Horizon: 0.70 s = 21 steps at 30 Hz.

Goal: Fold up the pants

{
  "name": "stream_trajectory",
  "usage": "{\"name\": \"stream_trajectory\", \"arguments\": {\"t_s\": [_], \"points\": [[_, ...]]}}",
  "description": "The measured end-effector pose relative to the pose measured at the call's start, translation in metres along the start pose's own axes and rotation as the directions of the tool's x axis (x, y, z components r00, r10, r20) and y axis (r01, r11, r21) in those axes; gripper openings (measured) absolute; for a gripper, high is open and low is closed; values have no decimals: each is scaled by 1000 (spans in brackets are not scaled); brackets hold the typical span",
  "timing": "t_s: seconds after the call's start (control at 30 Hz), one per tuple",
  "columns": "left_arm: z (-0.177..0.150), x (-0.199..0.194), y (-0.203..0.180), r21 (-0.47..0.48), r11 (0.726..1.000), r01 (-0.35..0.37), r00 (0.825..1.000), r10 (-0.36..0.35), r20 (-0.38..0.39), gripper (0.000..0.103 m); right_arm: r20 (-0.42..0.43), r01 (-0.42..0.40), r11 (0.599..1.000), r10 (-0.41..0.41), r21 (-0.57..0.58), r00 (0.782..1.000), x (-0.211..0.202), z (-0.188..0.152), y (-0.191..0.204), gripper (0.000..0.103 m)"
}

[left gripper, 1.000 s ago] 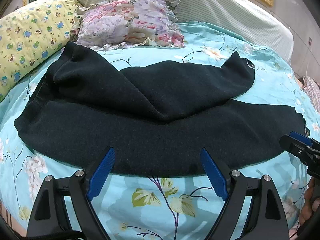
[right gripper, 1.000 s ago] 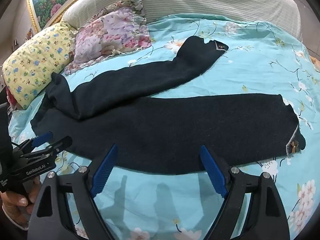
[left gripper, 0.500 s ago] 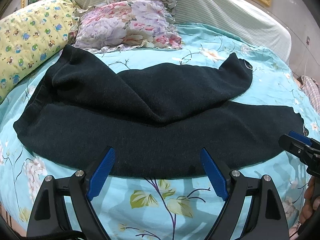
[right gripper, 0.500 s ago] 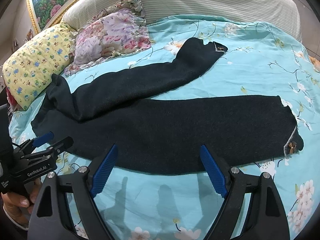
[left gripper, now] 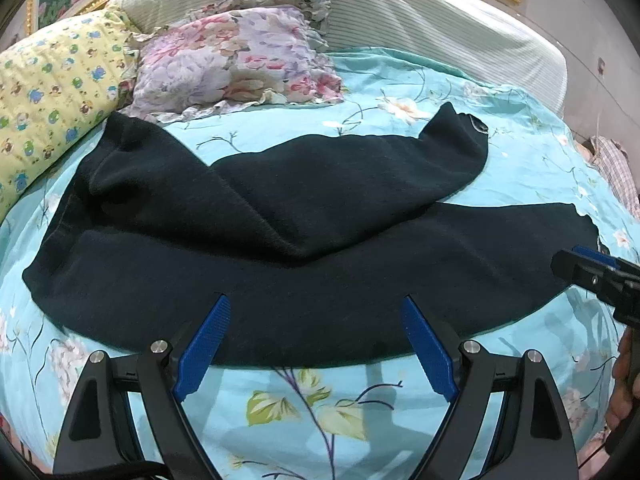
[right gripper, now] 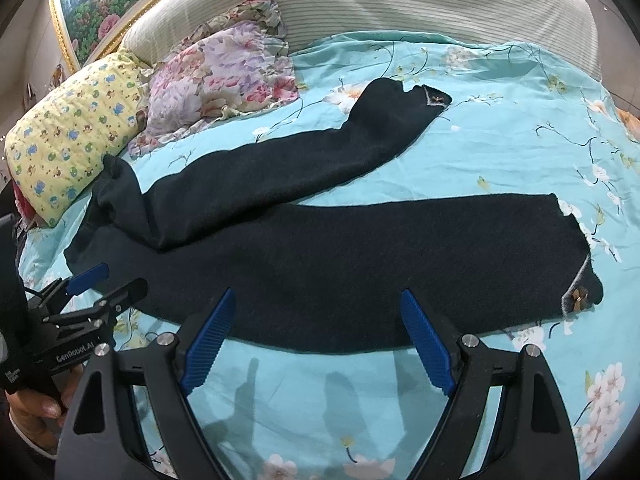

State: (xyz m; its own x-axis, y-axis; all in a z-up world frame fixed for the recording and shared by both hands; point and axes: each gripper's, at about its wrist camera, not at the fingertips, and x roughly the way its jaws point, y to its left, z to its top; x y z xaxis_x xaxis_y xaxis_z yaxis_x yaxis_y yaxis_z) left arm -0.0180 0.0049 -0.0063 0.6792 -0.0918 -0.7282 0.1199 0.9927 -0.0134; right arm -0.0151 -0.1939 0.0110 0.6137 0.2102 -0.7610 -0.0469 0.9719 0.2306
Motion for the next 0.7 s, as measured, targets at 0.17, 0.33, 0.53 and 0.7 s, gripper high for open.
{"name": "stream_trajectory", "arguments": {"t_s": [0.17, 0.33, 0.53, 0.7], "points": [[12, 6, -10, 48, 999, 23, 1000, -23, -2, 88, 6, -1, 1000, 1, 26, 1000, 0, 12, -12, 84], [34, 19, -25, 125, 990, 59, 998, -58, -8, 88, 19, -9, 998, 8, 68, 1000, 1, 28, -28, 84], [62, 42, -54, 254, 961, 112, 994, -108, -28, 88, 7, -36, 991, 35, 128, 999, 16, 59, -51, 84], [79, 69, -77, 348, 924, 156, 987, -133, -90, 88, -26, -62, 976, 69, 211, 997, 40, 90, -76, 84]]}}
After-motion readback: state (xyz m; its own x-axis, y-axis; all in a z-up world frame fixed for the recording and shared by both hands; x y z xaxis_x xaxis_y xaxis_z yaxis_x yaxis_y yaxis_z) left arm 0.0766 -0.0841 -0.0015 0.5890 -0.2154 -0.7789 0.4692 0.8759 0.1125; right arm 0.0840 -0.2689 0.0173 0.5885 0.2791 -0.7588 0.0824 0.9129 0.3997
